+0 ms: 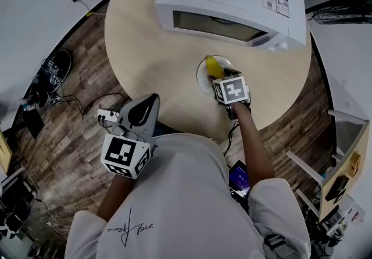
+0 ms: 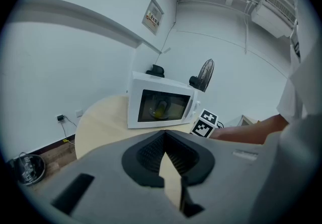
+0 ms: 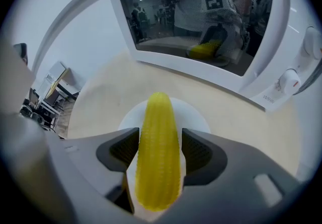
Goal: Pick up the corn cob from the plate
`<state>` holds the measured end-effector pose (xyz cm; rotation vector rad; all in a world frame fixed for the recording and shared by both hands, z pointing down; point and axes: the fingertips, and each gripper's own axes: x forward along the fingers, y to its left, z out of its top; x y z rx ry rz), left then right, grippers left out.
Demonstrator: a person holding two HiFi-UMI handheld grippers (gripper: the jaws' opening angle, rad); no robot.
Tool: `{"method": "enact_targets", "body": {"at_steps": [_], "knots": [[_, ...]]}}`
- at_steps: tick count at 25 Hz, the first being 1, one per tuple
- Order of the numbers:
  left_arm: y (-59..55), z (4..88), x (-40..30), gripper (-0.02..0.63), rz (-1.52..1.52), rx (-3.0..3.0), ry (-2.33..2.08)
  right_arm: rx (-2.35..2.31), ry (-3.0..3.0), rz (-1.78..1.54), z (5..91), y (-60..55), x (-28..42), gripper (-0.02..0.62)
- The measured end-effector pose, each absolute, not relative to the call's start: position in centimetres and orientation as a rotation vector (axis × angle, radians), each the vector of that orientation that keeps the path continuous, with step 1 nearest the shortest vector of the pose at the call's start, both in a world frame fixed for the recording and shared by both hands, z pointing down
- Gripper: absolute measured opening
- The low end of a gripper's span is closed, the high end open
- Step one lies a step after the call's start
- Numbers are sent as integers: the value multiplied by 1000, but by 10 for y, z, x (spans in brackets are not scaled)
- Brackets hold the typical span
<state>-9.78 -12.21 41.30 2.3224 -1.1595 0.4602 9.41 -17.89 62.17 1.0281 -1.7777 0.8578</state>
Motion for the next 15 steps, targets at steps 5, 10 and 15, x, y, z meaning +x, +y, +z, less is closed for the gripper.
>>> {"method": "enact_targets", "body": {"at_steps": [5,10,15], "knots": [[-122,414,-97,-3,460,2318,-1151,1025,-1775,858,625,-182,93,287],[-121,415,-98,-3,460,2315,-1150,1017,-1758,839,630,-183,92,287],[-122,415,-99,-3,457,2314,-1149,1016,-1749,827,631,-183,91,288]]}}
